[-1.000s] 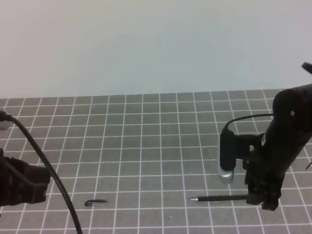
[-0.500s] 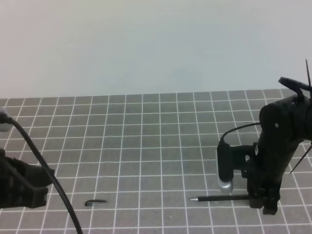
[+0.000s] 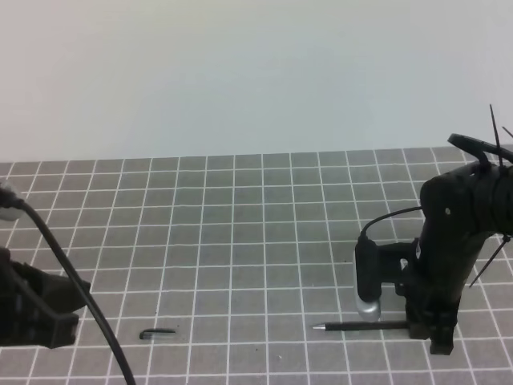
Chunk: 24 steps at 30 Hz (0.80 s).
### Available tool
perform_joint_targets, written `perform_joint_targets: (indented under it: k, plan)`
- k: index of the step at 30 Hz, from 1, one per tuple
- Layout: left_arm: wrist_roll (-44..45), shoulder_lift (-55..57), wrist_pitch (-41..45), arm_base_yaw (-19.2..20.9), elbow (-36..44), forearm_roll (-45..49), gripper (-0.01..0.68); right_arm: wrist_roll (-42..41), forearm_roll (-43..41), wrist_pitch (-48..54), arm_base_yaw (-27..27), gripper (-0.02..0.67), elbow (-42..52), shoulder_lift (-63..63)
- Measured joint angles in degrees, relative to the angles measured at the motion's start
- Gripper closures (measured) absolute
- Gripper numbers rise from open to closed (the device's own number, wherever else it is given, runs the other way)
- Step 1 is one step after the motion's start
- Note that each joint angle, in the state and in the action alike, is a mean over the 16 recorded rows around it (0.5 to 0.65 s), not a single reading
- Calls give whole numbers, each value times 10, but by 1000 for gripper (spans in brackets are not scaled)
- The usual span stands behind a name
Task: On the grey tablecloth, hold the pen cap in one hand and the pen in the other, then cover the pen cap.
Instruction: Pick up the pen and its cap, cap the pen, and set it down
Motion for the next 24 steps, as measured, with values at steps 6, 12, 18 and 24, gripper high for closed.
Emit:
perform_joint_targets:
  k: [6, 12, 18, 24]
  plan:
    - [8, 0, -8, 0, -1, -13, 674, -1, -19, 6, 0, 523, -12, 2]
    - [43, 3, -13, 0, -12, -22, 674, 6, -27, 27, 1, 575, -41, 2]
    - [118, 29, 19, 0, -52, -23, 674, 25, -6, 51, 1, 578, -73, 0]
    - [205, 84, 88, 0, -101, -19, 675, 44, 34, 73, 1, 579, -89, -2]
